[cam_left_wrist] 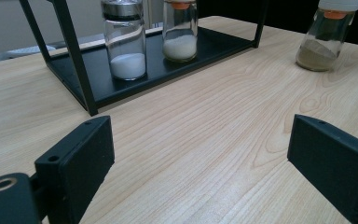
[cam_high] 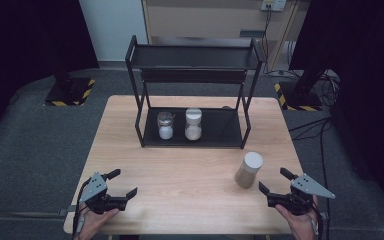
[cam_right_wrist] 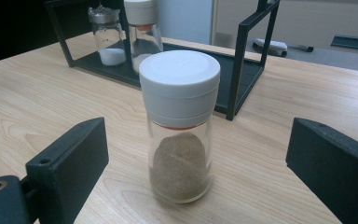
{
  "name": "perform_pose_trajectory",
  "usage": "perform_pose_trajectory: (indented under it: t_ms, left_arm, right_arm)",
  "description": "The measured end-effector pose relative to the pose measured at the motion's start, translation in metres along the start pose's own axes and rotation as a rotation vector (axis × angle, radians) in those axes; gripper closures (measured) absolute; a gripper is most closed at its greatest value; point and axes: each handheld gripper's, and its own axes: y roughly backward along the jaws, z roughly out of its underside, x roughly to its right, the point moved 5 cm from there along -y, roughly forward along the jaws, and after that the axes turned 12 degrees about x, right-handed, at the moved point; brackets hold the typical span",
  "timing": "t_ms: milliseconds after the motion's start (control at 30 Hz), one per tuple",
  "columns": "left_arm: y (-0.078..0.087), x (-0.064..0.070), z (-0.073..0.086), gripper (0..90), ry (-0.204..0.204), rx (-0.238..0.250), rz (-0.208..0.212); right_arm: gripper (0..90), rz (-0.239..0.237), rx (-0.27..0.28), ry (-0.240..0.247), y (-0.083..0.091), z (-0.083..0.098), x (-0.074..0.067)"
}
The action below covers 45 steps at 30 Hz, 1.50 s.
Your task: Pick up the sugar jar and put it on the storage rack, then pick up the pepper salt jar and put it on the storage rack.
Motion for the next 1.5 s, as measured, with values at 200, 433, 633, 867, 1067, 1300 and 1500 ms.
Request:
perform_pose_trajectory:
  t_ms: [200, 433, 633, 867, 1067, 1300, 1500]
  left_arm:
    - [-0.001, 0.0, 0.0, 6.4, -0.001, -0.002, 0.001]
    - [0.0, 0.0, 0.0, 6.3, 0.001, -0.001, 0.0]
    - [-0.001, -0.001, 0.001, 6.4, 0.007, 0.0, 0.004]
    - [-0.001, -0.001, 0.001, 6.4, 0.011, 0.001, 0.002]
    - [-0.001, -0.001, 0.0, 6.4, 0.007, 0.0, 0.001]
    - [-0.001, 0.0, 0.0, 6.4, 0.004, -0.003, -0.001]
    - [-0.001, 0.0, 0.0, 6.4, 0.004, -0.004, -0.002]
  right_arm:
    - [5.6, 0.001, 0.0, 0.0, 0.0, 0.0, -0.001]
    - [5.5, 0.001, 0.003, -0.003, 0.0, 0.0, 0.0]
    - [5.3, 0.005, 0.01, -0.008, 0.001, 0.0, 0.0]
    - [4.1, 0.003, 0.014, -0.022, 0.002, 0.0, 0.001]
    - [3.2, -0.003, 0.013, -0.019, 0.002, -0.002, 0.001]
    - [2.9, -0.011, 0.014, -0.024, 0.002, -0.009, 0.0]
    - [3.0, -0.015, 0.016, -0.02, 0.003, -0.016, -0.001]
